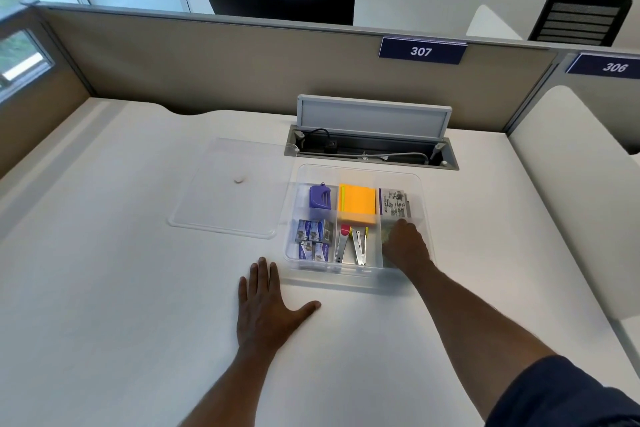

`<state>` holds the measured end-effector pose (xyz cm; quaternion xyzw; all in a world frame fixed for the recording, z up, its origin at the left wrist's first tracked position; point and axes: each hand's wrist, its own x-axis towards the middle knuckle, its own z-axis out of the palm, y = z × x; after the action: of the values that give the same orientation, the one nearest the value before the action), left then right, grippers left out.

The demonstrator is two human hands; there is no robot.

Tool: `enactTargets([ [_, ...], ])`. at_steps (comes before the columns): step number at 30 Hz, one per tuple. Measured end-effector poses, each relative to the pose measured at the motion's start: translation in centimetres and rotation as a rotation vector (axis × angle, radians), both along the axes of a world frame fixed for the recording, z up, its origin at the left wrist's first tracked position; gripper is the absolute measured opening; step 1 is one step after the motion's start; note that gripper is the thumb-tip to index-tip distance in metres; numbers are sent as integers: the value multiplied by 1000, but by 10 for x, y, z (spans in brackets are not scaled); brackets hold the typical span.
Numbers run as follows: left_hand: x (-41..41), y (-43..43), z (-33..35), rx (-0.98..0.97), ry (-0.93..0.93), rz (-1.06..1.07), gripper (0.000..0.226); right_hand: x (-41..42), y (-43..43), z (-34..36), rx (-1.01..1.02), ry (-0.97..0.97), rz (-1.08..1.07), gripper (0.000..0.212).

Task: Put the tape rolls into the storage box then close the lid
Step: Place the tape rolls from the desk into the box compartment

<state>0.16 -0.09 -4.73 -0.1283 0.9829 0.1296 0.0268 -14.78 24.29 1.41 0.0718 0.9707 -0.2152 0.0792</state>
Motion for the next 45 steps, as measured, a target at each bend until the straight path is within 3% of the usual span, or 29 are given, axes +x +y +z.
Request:
enactTargets([
  [15, 0, 0, 2, 22, -1, -4, 128, 2, 1, 0, -18, 26, 28, 38],
  [22, 0, 0, 1, 22, 6, -5, 128, 4, -2, 3, -53, 45, -17, 50],
  [41, 0, 0, -1, 7, -3, -5, 128, 5, 4, 14, -83, 39, 17, 52],
  [45, 1, 0, 1, 9, 4, -3, 128, 1, 10, 23, -47, 24, 44, 43],
])
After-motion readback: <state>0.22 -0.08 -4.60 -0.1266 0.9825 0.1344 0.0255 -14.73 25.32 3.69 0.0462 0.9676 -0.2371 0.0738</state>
